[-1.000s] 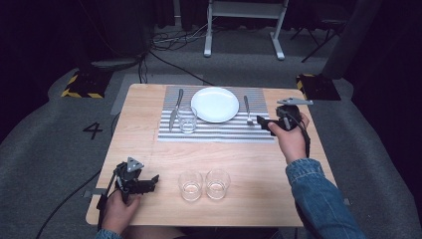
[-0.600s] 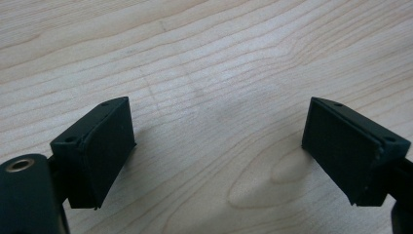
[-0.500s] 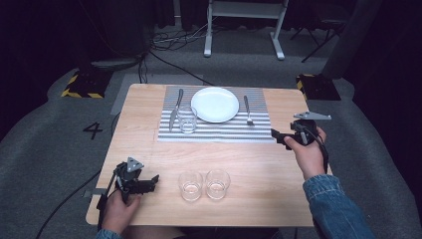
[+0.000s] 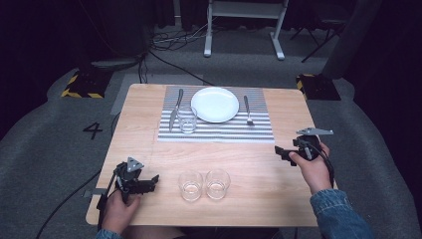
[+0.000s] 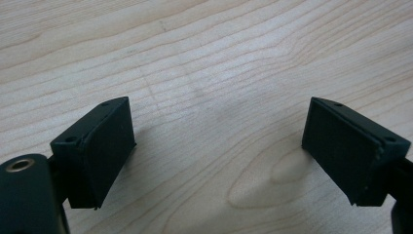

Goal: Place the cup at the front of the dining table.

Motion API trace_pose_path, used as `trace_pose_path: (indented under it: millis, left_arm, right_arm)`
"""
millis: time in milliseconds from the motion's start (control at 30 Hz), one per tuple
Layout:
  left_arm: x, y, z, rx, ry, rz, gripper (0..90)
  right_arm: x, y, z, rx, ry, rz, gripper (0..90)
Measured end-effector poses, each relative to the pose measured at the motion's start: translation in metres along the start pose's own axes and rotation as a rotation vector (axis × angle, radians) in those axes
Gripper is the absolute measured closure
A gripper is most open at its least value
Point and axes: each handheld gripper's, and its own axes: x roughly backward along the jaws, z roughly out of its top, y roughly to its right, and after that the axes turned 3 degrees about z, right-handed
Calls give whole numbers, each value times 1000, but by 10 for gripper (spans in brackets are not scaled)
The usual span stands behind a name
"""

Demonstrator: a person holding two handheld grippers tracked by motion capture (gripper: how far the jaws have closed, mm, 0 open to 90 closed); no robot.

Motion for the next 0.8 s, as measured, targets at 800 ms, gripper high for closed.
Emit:
trace_pose_path:
  millis: [800]
  left_arm:
    - [0, 0, 0, 1, -1, -1, 120]
  right_arm:
    - [-17, -1, -65, -45, -95, 46, 183]
